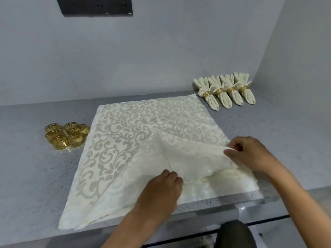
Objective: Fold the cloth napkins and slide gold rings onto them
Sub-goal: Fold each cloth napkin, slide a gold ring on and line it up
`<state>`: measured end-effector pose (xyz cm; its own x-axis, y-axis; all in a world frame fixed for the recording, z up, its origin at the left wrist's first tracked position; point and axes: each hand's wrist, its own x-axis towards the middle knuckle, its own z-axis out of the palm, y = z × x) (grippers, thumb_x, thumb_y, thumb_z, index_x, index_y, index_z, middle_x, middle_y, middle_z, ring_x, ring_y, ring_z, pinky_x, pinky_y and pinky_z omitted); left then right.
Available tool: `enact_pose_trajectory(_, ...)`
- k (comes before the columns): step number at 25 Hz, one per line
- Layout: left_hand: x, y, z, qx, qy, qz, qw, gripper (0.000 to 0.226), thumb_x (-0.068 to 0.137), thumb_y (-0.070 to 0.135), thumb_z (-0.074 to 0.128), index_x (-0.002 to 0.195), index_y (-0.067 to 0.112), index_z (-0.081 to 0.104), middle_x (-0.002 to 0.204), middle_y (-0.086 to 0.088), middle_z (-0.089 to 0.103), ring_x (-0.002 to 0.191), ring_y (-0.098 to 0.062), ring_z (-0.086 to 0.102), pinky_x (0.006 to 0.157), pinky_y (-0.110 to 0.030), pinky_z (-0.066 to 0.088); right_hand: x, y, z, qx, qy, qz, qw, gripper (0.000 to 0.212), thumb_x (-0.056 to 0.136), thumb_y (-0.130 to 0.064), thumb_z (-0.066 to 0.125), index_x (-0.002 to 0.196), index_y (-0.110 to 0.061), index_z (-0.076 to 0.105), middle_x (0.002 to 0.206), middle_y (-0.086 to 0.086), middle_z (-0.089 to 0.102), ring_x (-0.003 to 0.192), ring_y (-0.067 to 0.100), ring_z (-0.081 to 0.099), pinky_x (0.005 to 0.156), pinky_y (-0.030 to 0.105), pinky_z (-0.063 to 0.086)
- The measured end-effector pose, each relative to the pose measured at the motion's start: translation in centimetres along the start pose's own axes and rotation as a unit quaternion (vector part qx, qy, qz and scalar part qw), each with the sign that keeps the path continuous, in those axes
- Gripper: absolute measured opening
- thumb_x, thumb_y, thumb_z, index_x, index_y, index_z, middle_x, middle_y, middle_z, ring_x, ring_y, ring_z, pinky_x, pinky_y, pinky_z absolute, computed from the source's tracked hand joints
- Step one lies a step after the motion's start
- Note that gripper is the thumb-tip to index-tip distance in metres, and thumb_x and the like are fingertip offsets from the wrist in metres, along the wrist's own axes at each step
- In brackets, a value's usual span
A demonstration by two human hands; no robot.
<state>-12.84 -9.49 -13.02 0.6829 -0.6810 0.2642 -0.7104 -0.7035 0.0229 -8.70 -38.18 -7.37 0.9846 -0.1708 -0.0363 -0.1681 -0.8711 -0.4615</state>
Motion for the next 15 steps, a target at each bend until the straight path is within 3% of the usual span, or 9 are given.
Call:
enact_pose_trajectory(2,0.1,1.2,0.0,0.004,-0.017,-0.012,1.0,0.034,0.036,0.006,0.076,0.062,0.018,0.057,0.064,0.003,0.053,0.058,-0.013,0.052,0.042,-0.021,0.041,-0.5,-0.7,1.4,-0.098,0.097,-0.028,0.99,0.016,0.091,-0.035,0.064,0.104,-0.028,0.062,0.108,-0.006,0.063,0.1,0.02,0.057,0.086,0.037,0.042)
enact_pose_trajectory(3,0.1,1.5,-0.1,0.005,-0.018,-0.024,1.0,0.032,0.038,0.005,0.075,0.061,0.018,0.057,0.064,0.003,0.052,0.058,-0.014,0.051,0.043,-0.021,0.041,-1.5,-1.5,2.8,-0.062,0.133,-0.089,0.985,0.017,0.093,-0.032,0.06,0.109,-0.029,0.061,0.112,-0.008,0.062,0.104,0.019,0.056,0.09,0.037,0.042)
enact_pose_trajectory(4,0.1,1.6,-0.1,0.003,-0.011,-0.03,0.999,0.029,0.041,0.004,0.074,0.062,0.017,0.058,0.065,0.002,0.053,0.06,-0.014,0.051,0.045,-0.021,0.042,-2.9,-2.9,4.5,0.011,0.121,-0.17,0.978,0.017,0.097,-0.03,0.056,0.112,-0.03,0.062,0.112,-0.012,0.062,0.104,0.014,0.057,0.092,0.034,0.042)
enact_pose_trajectory(5,0.0,1.6,-0.2,-0.01,0.004,-0.031,0.999,0.023,0.046,0.004,0.072,0.064,0.016,0.06,0.067,0.0,0.055,0.061,-0.015,0.053,0.047,-0.022,0.046,-4.5,-4.7,6.1,0.077,0.062,-0.242,0.965,0.02,0.1,-0.031,0.048,0.116,-0.032,0.061,0.113,-0.018,0.061,0.104,0.008,0.056,0.093,0.028,0.042)
enact_pose_trajectory(7,-0.7,1.6,-0.7,-0.084,0.029,-0.029,0.996,0.007,0.064,0.013,0.063,0.07,0.014,0.067,0.074,0.0,0.061,0.068,-0.016,0.059,0.054,-0.024,0.052,-6.4,-6.9,8.9,0.091,-0.049,-0.323,0.941,0.033,0.103,-0.037,0.032,0.122,-0.039,0.059,0.116,-0.025,0.06,0.102,0.002,0.054,0.092,0.024,0.039)
enact_pose_trajectory(9,-1.9,0.5,-2.4,-0.161,0.03,-0.058,0.985,0.02,0.084,0.028,0.05,0.085,0.021,0.069,0.085,0.009,0.065,0.078,-0.011,0.06,0.065,-0.025,0.053,-6.1,-7.0,10.6,0.085,-0.038,-0.319,0.943,0.04,0.101,-0.043,0.027,0.114,-0.04,0.064,0.111,-0.025,0.06,0.096,0.002,0.052,0.086,0.03,0.038)
enact_pose_trajectory(11,-3.4,-2.8,-4.2,-0.179,0.075,-0.123,0.973,0.025,0.094,0.036,0.047,0.101,0.03,0.07,0.098,0.02,0.067,0.09,-0.002,0.059,0.078,-0.016,0.047,-5.7,-7.2,11.4,0.059,0.028,-0.295,0.953,0.039,0.097,-0.047,0.034,0.094,-0.036,0.072,0.102,-0.024,0.06,0.086,0.003,0.049,0.078,0.032,0.039)
enact_pose_trajectory(13,-5.1,-8.1,-4.8,-0.176,0.077,-0.178,0.965,0.031,0.097,0.019,0.052,0.117,0.035,0.067,0.109,0.029,0.061,0.104,0.003,0.054,0.087,-0.005,0.037,-6.2,-8.1,12.3,0.014,0.095,-0.267,0.959,0.036,0.091,-0.046,0.045,0.074,-0.031,0.073,0.092,-0.022,0.061,0.079,0.005,0.048,0.071,0.029,0.037)
enact_pose_trajectory(15,-5.8,-12.6,-4.8,-0.169,-0.014,-0.151,0.974,0.05,0.095,0.002,0.051,0.124,0.041,0.061,0.119,0.026,0.057,0.113,0.002,0.049,0.095,-0.01,0.037,-6.9,-8.5,13.3,-0.015,0.133,-0.259,0.957,0.028,0.087,-0.042,0.052,0.069,-0.029,0.07,0.087,-0.02,0.057,0.077,0.006,0.046,0.07,0.025,0.034)
